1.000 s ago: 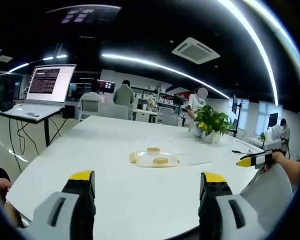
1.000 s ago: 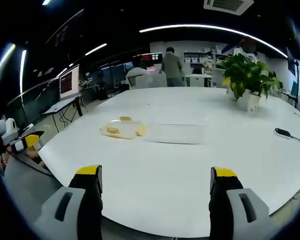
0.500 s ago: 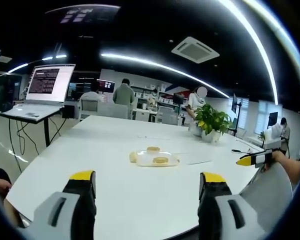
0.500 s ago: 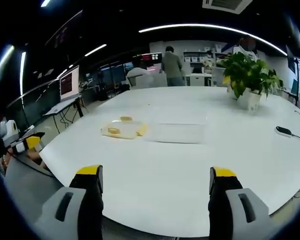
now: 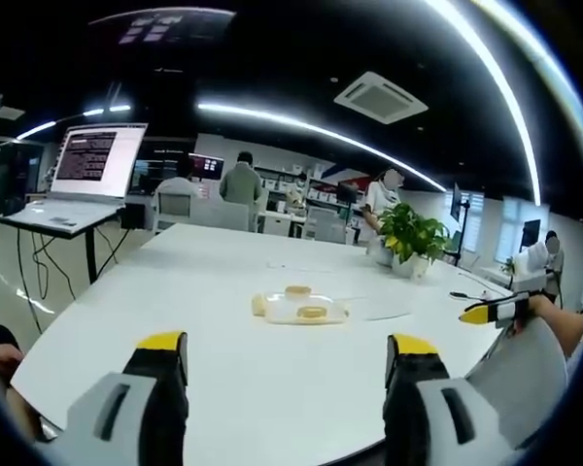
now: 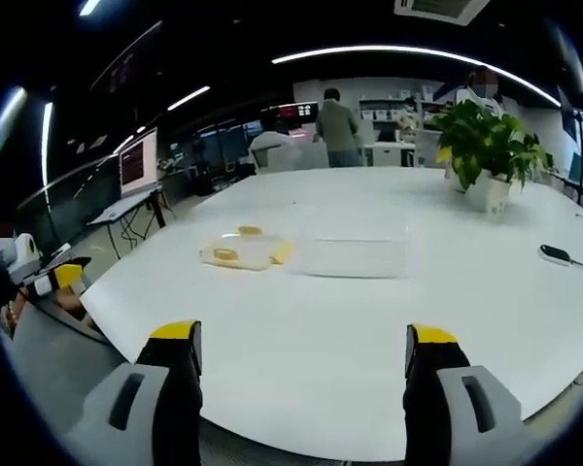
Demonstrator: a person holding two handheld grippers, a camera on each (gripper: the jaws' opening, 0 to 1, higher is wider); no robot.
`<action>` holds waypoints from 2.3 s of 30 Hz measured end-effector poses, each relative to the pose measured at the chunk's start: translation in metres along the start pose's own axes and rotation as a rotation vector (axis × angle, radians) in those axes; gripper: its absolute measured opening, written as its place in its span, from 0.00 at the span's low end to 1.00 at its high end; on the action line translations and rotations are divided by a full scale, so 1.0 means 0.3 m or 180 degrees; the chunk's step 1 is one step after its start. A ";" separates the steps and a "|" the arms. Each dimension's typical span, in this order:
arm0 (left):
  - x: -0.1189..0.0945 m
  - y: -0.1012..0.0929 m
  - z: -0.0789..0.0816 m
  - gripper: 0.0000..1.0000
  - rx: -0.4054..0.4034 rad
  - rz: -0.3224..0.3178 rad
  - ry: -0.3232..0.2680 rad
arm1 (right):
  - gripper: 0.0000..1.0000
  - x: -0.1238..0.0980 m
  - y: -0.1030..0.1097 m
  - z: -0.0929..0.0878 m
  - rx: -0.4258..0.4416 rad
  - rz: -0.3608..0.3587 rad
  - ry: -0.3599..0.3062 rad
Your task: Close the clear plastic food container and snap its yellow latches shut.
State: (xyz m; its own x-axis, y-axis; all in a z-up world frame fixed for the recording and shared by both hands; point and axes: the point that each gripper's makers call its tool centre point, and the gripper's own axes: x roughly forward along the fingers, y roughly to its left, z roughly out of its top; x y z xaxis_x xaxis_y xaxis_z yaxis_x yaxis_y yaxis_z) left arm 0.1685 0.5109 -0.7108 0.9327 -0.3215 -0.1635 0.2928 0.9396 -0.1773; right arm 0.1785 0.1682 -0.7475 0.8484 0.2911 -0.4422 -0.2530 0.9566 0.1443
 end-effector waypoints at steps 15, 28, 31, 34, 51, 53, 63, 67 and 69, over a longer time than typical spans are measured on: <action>0.007 0.027 -0.040 0.91 0.0242 0.0241 0.0396 | 0.81 0.007 0.029 0.022 -0.0454 0.0105 0.0020; 0.264 0.131 0.066 0.97 0.1713 -0.0176 0.0908 | 0.76 0.149 0.041 0.195 -0.1218 0.0620 -0.0064; 0.330 0.140 0.075 0.95 0.2133 -0.0300 0.1055 | 0.76 0.197 0.051 0.240 -0.1460 0.0741 -0.0063; 0.407 0.126 0.077 0.93 0.2322 -0.0557 0.1165 | 0.75 0.260 0.075 0.292 -0.1815 0.0919 -0.0037; 0.811 0.102 -0.096 0.78 0.3182 -0.1920 0.2258 | 0.65 0.691 0.192 0.253 -0.3225 0.2012 0.1117; 0.845 0.106 -0.123 0.79 0.3222 -0.2087 0.2432 | 0.62 0.733 0.191 0.237 -0.3331 0.2094 0.1243; 0.960 0.124 -0.200 0.72 0.3369 -0.2444 0.2769 | 0.66 0.881 0.140 0.146 -0.3336 0.2212 0.1829; 0.977 0.130 -0.219 0.64 0.3505 -0.2536 0.2880 | 0.61 0.894 0.139 0.104 -0.3190 0.2341 0.2031; 0.984 0.124 -0.223 0.61 0.3547 -0.2555 0.2870 | 0.58 0.898 0.132 0.090 -0.3005 0.2316 0.2164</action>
State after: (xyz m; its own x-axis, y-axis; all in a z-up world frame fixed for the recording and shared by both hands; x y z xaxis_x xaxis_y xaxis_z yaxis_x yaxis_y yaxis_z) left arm 0.4405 0.4430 -0.8306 0.1770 -0.3245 -0.9292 0.9821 -0.0034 0.1883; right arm 0.4097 0.2843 -0.8371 0.0654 0.4119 -0.9089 -0.9885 0.1512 -0.0026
